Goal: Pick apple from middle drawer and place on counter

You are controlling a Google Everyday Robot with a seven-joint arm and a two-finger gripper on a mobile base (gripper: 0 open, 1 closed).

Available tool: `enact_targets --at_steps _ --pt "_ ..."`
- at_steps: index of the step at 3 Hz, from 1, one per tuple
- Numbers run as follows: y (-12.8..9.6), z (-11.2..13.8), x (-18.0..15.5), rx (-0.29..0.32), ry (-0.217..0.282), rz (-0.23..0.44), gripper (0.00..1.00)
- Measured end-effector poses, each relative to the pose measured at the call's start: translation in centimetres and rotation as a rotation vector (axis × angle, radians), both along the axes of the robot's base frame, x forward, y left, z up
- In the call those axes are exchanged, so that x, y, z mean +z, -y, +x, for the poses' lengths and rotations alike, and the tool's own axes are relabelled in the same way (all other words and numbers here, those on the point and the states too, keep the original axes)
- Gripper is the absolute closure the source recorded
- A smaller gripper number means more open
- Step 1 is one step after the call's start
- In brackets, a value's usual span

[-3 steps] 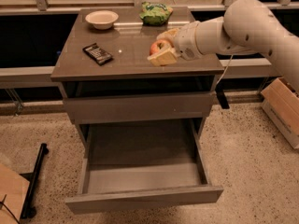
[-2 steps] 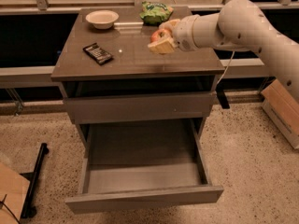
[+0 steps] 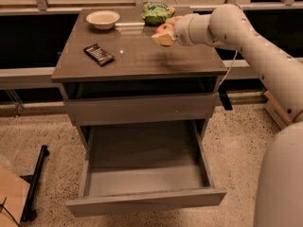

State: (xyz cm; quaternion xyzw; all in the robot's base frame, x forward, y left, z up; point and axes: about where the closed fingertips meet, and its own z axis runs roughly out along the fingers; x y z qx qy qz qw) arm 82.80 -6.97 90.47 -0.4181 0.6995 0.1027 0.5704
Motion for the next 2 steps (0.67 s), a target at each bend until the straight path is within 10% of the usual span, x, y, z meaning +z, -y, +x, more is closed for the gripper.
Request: enact_targets --at_steps 2 --pt "1.4 4.0 -2.4 -0.067 -0.065 0.147 0.35"
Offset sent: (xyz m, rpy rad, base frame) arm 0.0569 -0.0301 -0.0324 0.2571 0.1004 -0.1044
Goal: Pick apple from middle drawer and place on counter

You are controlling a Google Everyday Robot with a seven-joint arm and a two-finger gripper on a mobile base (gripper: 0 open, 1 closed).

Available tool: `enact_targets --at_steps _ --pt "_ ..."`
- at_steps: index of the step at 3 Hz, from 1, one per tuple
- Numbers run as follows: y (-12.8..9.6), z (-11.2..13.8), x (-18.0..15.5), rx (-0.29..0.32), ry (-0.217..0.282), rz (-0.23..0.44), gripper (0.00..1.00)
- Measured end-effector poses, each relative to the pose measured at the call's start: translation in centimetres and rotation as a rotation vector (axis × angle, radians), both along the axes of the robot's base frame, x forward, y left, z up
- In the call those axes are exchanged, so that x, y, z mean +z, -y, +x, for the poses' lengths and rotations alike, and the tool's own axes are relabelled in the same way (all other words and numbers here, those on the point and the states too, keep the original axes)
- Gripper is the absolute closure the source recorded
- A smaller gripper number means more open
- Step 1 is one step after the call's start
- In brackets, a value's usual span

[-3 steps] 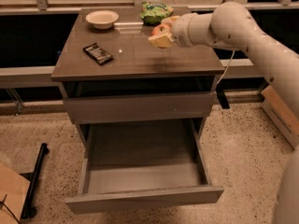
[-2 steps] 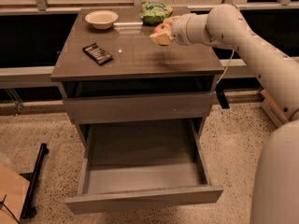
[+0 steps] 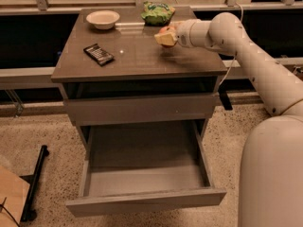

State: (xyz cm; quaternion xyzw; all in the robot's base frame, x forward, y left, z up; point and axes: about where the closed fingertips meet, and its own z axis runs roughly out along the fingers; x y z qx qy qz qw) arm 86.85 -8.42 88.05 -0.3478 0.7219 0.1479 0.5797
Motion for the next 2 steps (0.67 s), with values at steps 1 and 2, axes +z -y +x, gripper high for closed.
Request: enact_targets --at_steps 1,2 --pt "-0.27 0.08 -0.18 0.003 -0.003 0.002 0.12" --pt "-0.53 0.1 -0.32 0.006 -0.004 0.003 0.0"
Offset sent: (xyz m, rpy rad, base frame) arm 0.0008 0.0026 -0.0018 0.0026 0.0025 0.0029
